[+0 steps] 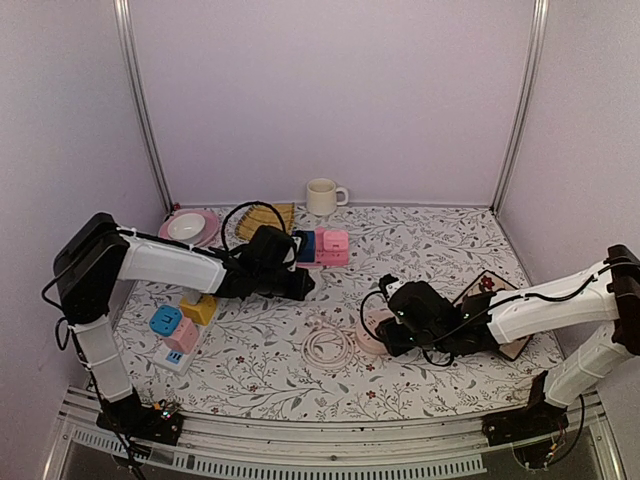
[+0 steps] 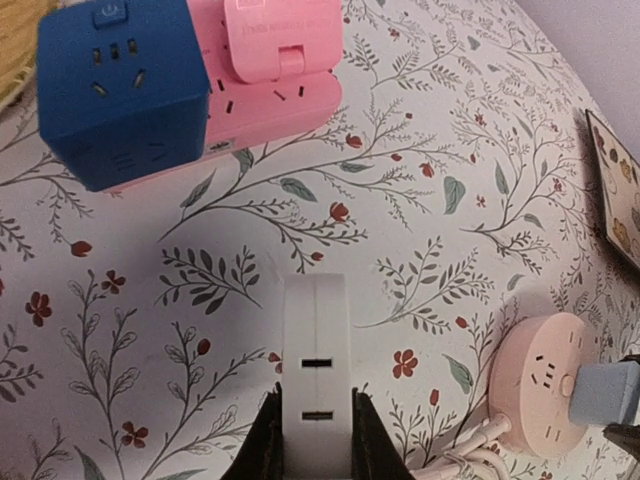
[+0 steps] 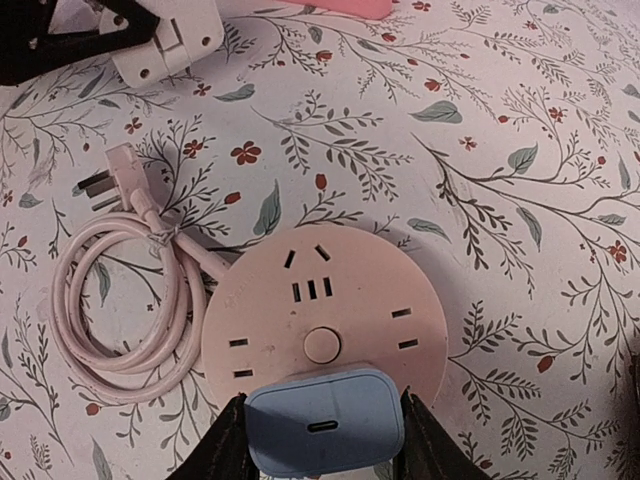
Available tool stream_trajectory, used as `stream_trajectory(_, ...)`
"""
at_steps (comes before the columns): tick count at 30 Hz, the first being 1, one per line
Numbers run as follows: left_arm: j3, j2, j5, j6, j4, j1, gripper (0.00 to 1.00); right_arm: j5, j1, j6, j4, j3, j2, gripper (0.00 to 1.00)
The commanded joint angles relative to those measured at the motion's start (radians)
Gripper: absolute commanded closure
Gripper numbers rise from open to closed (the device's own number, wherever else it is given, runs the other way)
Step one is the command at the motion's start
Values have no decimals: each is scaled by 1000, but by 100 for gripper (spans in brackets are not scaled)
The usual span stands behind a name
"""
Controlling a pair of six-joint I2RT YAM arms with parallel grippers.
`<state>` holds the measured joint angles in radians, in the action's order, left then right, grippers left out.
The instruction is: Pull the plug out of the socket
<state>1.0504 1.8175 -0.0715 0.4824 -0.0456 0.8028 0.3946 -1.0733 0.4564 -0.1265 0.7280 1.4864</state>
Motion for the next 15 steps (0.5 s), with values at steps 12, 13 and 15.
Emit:
stream_trajectory(12,33,77,-4,0,14,-23,81,-5,4,-7,-19,11,-9,78)
stream_trajectory(13,33,76,-17,-4,19,-23,79,-6,4,-7,-19,16,-5,78)
stream_trajectory(15,32,71,-33,-12,24,-25,71,-9,5,-9,-19,24,5,78)
